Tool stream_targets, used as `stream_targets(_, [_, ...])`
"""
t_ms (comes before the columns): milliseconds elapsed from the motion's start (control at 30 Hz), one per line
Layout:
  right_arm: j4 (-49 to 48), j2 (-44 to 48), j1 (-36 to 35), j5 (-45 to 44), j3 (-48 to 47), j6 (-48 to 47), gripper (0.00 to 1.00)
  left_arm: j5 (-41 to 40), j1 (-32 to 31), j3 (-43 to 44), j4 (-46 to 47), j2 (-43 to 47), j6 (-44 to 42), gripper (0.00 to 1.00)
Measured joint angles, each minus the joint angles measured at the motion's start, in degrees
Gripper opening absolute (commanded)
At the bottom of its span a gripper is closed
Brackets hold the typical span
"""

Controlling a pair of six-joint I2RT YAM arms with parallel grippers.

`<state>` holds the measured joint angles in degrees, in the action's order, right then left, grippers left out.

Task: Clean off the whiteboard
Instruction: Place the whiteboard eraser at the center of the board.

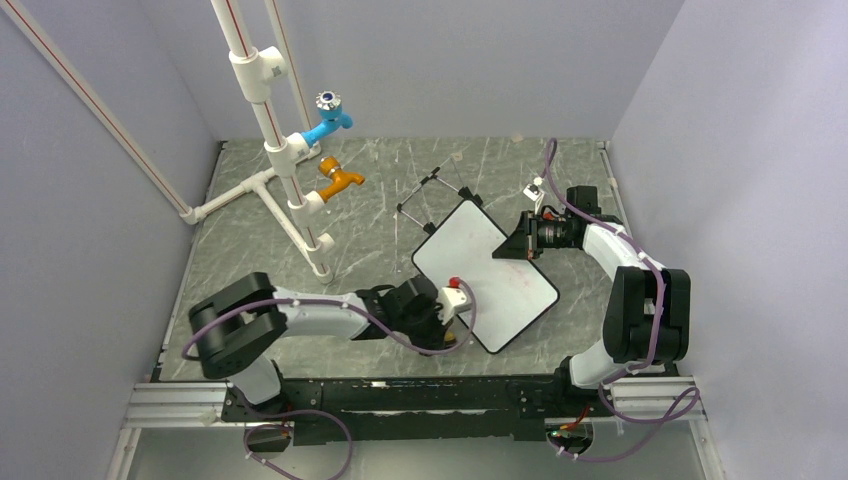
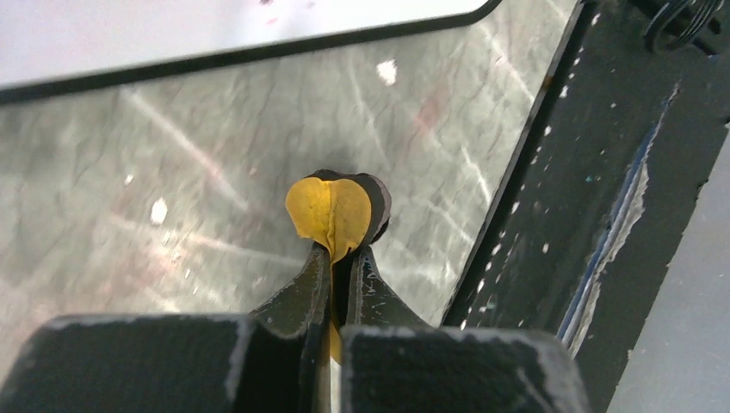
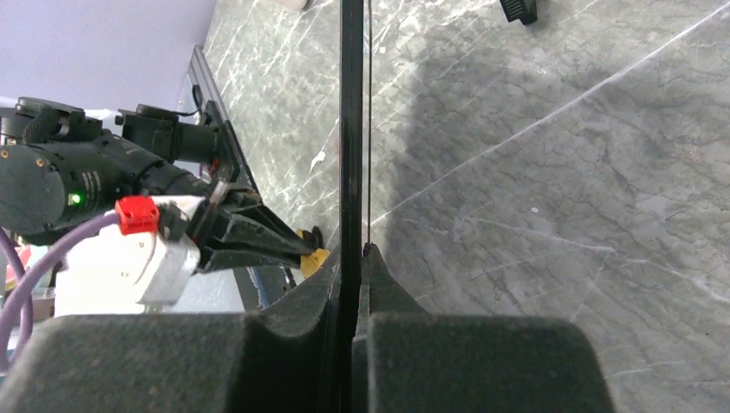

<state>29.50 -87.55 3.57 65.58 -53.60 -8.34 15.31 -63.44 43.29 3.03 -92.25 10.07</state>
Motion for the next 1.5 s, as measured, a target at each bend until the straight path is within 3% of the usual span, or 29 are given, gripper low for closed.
stream_targets(167, [0.2, 0.0, 0.0, 0.0, 0.0, -0.2, 0.00, -5.4, 0.6, -6.0, 3.3, 6.8, 1.2, 0.00])
stream_targets(433, [3.4, 1.2, 0.0, -0.9, 0.0, -3.3, 0.00, -25.7, 2.1, -15.5, 15.8, 14.8, 4.1, 0.03])
stream_targets(533, [7.2, 2.8, -0.6, -1.7, -1.2, -6.8, 0.00, -29.9, 3.1, -16.0, 16.1, 13.7, 5.5, 0.24])
stream_targets(600, [10.0, 3.7, -1.3, -2.9, -3.1, -9.9, 0.00, -31.6, 3.3, -15.8, 15.9, 12.5, 6.6, 0.48])
stream_targets(700, [12.8, 5.7, -2.3, -4.9, -5.5, -13.5, 0.00, -32.7, 3.3, -15.8, 15.0, 11.9, 8.0, 0.69])
stream_targets(800, [15.0, 8.7, -3.1, -7.5, -6.8, -16.8, 0.00, -33.3, 3.3, -15.8, 14.0, 13.2, 9.0, 0.76])
stream_targets(967, [19.1, 10.5, -3.2, -10.8, -10.2, -21.6, 0.00, -31.8, 3.9, -16.0, 13.4, 18.6, 9.3, 0.84])
stream_targets(1100, [20.9, 10.5, -4.2, -12.5, -11.8, -23.9, 0.00, -28.5, 5.1, -16.1, 13.7, 20.7, 9.2, 0.84])
stream_targets(1333, [22.1, 10.5, -5.2, -13.1, -11.9, -25.0, 0.00, -24.0, 6.7, -15.9, 11.8, 15.4, 9.4, 0.87])
stream_targets(1400, [22.9, 10.5, -5.6, -12.8, -11.9, -26.2, 0.00, -21.5, 7.6, -15.9, 11.6, 14.3, 10.5, 0.94])
stream_targets(1500, [24.6, 10.9, -6.3, -12.7, -11.9, -28.0, 0.00, -17.3, 9.3, -15.9, 13.4, 14.5, 12.1, 0.96])
